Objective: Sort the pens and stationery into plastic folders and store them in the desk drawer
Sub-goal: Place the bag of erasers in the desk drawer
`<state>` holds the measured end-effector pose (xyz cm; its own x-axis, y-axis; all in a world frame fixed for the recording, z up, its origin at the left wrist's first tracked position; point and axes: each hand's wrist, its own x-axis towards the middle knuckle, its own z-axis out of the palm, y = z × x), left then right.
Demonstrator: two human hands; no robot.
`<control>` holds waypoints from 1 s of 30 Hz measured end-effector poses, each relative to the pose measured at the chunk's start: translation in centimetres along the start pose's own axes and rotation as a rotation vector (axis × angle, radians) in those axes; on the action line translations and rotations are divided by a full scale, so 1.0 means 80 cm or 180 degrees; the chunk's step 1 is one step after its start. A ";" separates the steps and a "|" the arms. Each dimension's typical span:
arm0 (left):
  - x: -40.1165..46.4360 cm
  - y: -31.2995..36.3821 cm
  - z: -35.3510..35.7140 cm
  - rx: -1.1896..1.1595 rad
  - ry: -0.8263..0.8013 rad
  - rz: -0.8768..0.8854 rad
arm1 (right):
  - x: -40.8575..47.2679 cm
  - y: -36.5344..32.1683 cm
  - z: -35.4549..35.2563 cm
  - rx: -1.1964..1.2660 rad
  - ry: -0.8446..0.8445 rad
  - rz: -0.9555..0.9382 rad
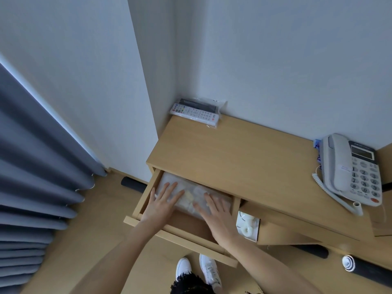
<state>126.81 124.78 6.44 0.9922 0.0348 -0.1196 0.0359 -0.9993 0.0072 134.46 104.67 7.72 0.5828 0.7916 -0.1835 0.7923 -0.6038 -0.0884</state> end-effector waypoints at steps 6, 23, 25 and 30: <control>0.002 0.001 0.004 -0.0111 0.0259 -0.0286 | 0.005 0.007 0.001 -0.0072 -0.0049 0.0011; -0.019 0.004 0.011 -0.0701 0.0105 -0.0331 | -0.003 0.000 0.014 -0.0027 0.0174 0.0140; -0.020 0.003 0.015 -0.0625 0.0220 -0.0304 | -0.003 0.000 0.012 -0.0040 0.0081 0.0169; -0.020 0.005 0.010 -0.0367 0.0426 -0.0220 | 0.000 -0.002 0.015 0.0027 -0.0285 0.0204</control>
<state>125.14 124.30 5.80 0.9937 0.1121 0.0093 0.1102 -0.9868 0.1183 134.11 104.66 6.54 0.6134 0.7401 -0.2756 0.7522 -0.6539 -0.0819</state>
